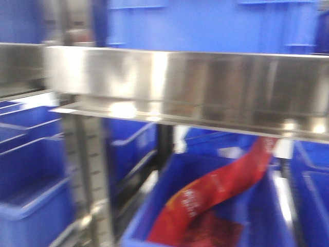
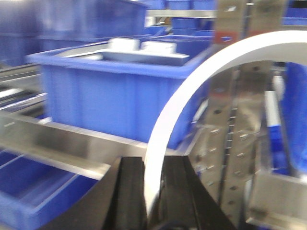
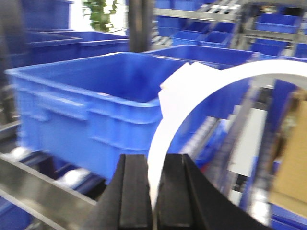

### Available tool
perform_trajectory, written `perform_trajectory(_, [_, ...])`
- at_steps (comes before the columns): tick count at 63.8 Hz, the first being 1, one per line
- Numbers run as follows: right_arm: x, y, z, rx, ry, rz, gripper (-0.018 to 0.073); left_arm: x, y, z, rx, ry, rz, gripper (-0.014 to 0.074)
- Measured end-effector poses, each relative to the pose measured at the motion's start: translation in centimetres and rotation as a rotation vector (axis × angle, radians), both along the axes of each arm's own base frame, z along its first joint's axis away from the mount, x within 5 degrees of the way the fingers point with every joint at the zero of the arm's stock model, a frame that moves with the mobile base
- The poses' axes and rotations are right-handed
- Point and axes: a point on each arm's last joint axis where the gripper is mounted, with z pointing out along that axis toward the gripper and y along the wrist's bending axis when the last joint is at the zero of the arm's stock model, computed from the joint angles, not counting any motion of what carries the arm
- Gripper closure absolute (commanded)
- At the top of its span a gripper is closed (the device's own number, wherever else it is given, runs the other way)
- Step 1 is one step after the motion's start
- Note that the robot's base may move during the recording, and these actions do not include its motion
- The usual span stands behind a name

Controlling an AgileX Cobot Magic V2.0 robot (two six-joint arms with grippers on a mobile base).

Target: Grab PVC pipe and place in blue bin

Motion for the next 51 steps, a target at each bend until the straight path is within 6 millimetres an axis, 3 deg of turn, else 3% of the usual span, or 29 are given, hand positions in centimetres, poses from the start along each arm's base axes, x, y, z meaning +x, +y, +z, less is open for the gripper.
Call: perform_trajectory(51, [0.00,0.00,0.00,-0.001,0.000,0.000,0.0727,0.00,0.00,0.00,0.000,0.000,0.000,0.0707])
